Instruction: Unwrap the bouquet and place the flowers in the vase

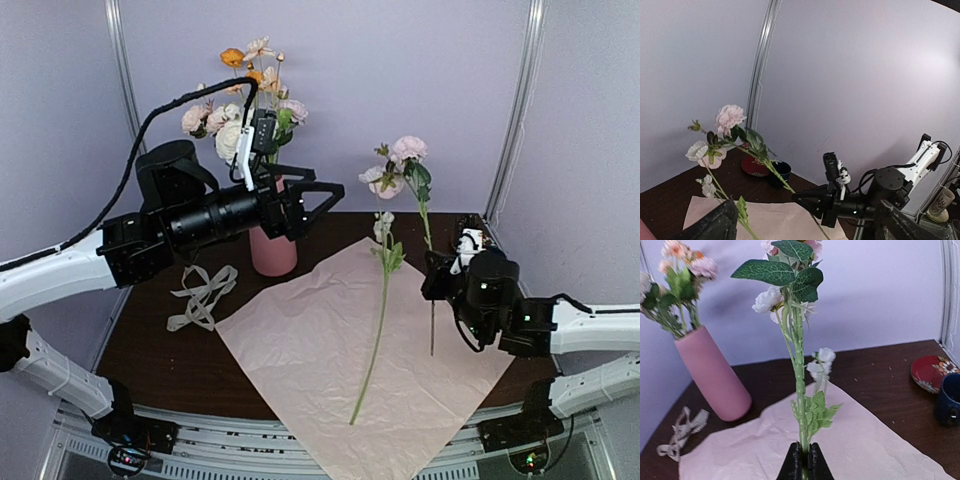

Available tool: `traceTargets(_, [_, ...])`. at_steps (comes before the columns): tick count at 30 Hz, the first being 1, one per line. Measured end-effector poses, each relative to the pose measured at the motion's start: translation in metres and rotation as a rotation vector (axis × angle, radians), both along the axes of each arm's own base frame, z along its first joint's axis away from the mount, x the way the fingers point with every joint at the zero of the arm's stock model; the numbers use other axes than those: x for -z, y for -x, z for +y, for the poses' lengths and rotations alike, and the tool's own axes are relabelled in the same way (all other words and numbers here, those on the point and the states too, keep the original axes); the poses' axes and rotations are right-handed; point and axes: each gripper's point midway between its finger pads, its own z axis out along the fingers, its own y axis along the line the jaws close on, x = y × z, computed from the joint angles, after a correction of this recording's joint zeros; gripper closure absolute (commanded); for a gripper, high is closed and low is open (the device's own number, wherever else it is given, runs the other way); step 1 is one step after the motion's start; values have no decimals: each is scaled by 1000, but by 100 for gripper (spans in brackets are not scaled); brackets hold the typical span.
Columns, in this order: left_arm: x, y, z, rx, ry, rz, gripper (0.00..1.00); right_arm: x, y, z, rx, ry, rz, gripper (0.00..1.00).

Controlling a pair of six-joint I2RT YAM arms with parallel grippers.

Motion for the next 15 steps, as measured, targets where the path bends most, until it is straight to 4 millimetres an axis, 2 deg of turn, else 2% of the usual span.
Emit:
traceTargets(3, [1, 0, -1, 1, -2, 1, 2, -54, 15, 2, -64, -127, -126, 100])
traceTargets(6, [5, -1, -7, 9, -8, 4, 2, -84, 20, 8, -116, -190, -195, 100])
traceTargets(15, [14, -5, -50, 83, -30, 18, 2, -97, 51, 39, -304, -225, -263, 100])
